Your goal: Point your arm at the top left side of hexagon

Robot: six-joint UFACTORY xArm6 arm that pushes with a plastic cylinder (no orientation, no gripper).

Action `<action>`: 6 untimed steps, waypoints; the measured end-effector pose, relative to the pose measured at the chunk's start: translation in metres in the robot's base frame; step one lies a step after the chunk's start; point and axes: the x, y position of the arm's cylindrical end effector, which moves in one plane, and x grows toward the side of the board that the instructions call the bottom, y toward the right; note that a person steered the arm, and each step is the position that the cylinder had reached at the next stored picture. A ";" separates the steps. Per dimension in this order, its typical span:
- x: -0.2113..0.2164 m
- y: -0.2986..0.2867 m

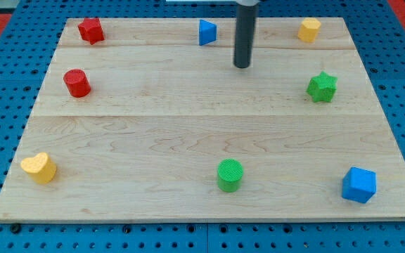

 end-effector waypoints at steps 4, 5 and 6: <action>-0.022 0.060; -0.056 0.060; -0.104 0.060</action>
